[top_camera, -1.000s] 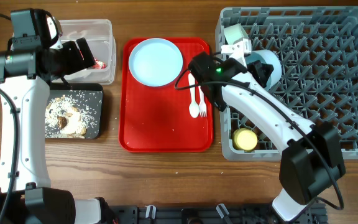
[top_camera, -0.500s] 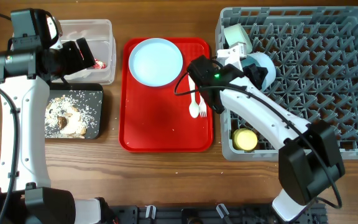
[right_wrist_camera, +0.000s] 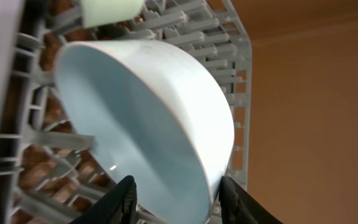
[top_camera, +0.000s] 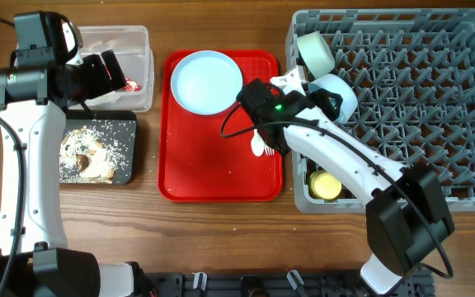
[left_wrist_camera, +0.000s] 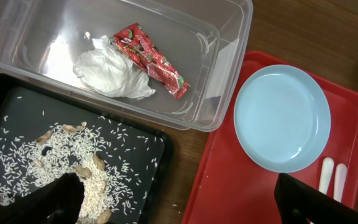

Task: Sort waste into correct bins and load items into the dishwasher rack
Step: 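Move right gripper back to the red tray and grasp the light blue plate rim, then lift the light blue plate and stand it upright in the rack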

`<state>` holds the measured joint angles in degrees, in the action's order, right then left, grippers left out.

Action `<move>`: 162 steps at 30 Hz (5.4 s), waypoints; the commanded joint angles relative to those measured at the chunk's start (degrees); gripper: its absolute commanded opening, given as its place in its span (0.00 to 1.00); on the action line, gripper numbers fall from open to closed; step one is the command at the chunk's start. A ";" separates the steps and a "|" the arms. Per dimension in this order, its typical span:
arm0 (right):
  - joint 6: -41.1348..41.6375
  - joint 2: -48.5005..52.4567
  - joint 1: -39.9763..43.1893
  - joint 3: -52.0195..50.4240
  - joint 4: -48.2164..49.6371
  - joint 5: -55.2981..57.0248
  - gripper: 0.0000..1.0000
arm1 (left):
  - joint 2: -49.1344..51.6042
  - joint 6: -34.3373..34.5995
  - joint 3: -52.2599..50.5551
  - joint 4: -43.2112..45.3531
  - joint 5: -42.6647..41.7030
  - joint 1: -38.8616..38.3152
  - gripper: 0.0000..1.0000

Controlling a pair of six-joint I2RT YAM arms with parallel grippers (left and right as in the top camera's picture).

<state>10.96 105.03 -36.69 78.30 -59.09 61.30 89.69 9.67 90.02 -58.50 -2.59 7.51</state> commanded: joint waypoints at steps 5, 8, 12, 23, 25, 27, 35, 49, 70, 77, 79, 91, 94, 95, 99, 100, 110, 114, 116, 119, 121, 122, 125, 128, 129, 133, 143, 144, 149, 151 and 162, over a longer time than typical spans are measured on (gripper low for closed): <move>-0.46 0.44 -0.81 2.80 0.61 -14.29 0.46 | 0.11 -0.68 0.33 0.13 0.76 0.17 1.00; -0.55 -0.24 -0.81 4.55 0.35 -18.21 0.48 | 0.11 -0.68 0.33 0.15 0.76 0.17 1.00; -3.15 -0.52 -0.79 8.24 0.35 -25.53 0.52 | 0.09 -0.68 0.33 0.13 0.76 0.17 1.00; -7.89 -0.48 0.13 15.87 11.67 -69.79 1.00 | 0.09 -0.68 0.33 0.13 0.76 0.17 1.00; -7.56 -0.46 0.13 15.87 13.99 -76.32 1.00 | 0.09 -0.68 0.33 0.15 0.76 0.17 1.00; -6.32 -0.42 0.13 15.69 16.41 -76.46 1.00 | 0.09 -0.68 0.33 0.15 0.76 0.17 1.00; 35.76 3.21 0.66 10.47 22.80 -50.64 0.81 | 0.11 -0.68 0.33 0.15 0.76 0.17 1.00; 39.76 19.12 0.70 9.79 31.04 -58.40 0.60 | 0.09 -0.68 0.33 0.15 0.76 0.17 1.00; 39.98 21.20 0.68 9.79 23.39 -67.82 0.27 | 0.11 -0.68 0.33 0.13 0.76 0.17 1.00; 31.80 20.04 1.86 9.92 24.70 -67.84 0.04 | 0.09 -0.68 0.33 0.15 0.76 0.17 1.00; 29.11 18.58 2.62 10.05 24.70 -67.89 0.04 | 0.11 -0.68 0.33 0.15 0.76 0.17 1.00; 10.80 -8.22 9.66 11.02 22.95 -57.83 0.04 | 0.11 -0.68 0.33 0.13 0.76 0.17 1.00; 9.66 -16.13 11.26 10.99 20.92 -41.99 0.04 | 0.11 -0.68 0.33 0.15 0.76 0.17 1.00; 8.68 -17.88 11.34 10.99 20.06 -35.74 0.04 | 0.09 -0.68 0.33 0.15 0.76 0.17 1.00; 3.82 -20.33 11.39 10.99 15.72 -10.03 0.04 | 0.11 -0.68 0.33 0.15 0.76 0.17 1.00; 3.87 -19.91 11.47 10.73 13.86 -1.44 0.04 | 0.11 -0.68 0.33 0.15 0.76 0.17 1.00; -1.97 -11.23 18.82 9.27 15.30 11.37 0.04 | 0.09 -0.68 0.33 0.15 0.76 0.17 1.00; -2.25 -7.74 21.90 9.27 19.91 10.91 0.04 | 0.11 -0.68 0.33 0.15 0.76 0.17 1.00; -5.79 -5.55 23.10 9.27 22.80 8.22 0.04 | 0.11 -0.68 0.33 0.15 0.76 0.17 1.00; -9.92 -2.10 23.91 9.27 25.86 2.93 0.04 | 0.11 -0.68 0.33 0.15 0.76 0.17 1.00; -9.99 -0.22 23.91 9.27 26.84 2.89 0.04 | 0.11 -0.68 0.33 0.15 0.76 0.17 1.00; -10.19 0.83 23.91 9.27 27.50 2.80 0.04 | 0.09 -0.68 0.33 0.15 0.76 0.17 1.00; -11.21 2.84 23.91 9.27 28.96 0.63 0.04 | 0.09 -0.68 0.33 0.15 0.76 0.17 1.00; -11.19 3.96 23.91 9.27 29.09 -2.21 0.04 | 0.11 -0.68 0.33 0.15 0.76 0.17 1.00; -11.19 4.02 23.91 9.27 29.03 -2.93 0.04 | 0.11 -0.68 0.33 0.15 0.76 0.17 1.00; -11.15 4.26 23.91 9.27 29.22 -8.22 0.43 | 0.09 -0.68 0.33 0.15 0.76 0.17 1.00; -10.56 -2.71 23.91 10.64 28.46 -22.60 0.92 | 0.11 -0.68 0.33 0.15 0.76 0.17 1.00; -10.54 -5.03 23.91 10.69 28.39 -25.75 0.95 | 0.09 -0.68 0.33 0.15 0.76 0.17 1.00; -10.56 -14.64 23.91 10.69 26.10 -51.45 1.00 | 0.09 -0.68 0.33 0.15 0.76 0.17 1.00; -9.64 -17.84 23.91 10.67 24.98 -66.55 1.00 | 0.09 -0.68 0.33 0.15 0.76 0.17 1.00; 1.22 -8.76 15.58 9.29 20.63 -83.12 0.79 | 0.09 -0.68 0.33 0.15 0.76 0.17 1.00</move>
<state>8.29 90.21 -17.21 89.01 -35.83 -19.09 89.69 9.69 90.02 -58.50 -2.61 7.53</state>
